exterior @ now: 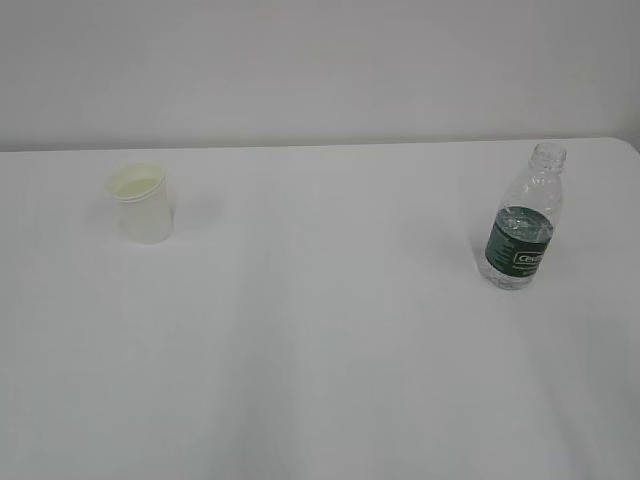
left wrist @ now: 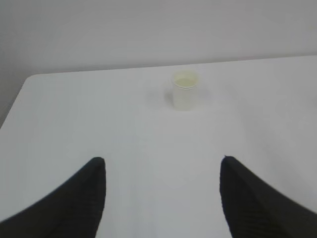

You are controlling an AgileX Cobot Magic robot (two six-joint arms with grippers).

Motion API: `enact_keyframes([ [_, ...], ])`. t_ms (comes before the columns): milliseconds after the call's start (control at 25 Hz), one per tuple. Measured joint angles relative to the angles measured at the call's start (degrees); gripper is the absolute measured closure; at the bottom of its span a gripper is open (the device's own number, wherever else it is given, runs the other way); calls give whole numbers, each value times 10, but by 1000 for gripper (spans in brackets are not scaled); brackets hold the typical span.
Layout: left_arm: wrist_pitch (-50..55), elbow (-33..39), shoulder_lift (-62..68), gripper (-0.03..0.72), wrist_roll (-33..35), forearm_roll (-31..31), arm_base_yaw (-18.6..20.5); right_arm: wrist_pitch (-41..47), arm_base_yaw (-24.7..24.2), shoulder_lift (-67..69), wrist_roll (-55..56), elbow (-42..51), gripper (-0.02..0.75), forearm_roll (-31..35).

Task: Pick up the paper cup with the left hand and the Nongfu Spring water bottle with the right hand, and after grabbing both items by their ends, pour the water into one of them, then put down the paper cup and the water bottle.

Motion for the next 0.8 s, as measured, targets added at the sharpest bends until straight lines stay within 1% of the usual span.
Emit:
enact_keyframes([
  [280,3,4,-11,175,15,-10,0,7,0,-48,-12,41,184,11],
  [640,4,85,-12,202,24,-36,0,28,0,-111,-14,50,184,14],
  [800,-6,103,-12,211,25,-40,0,32,0,-117,-14,50,184,16],
])
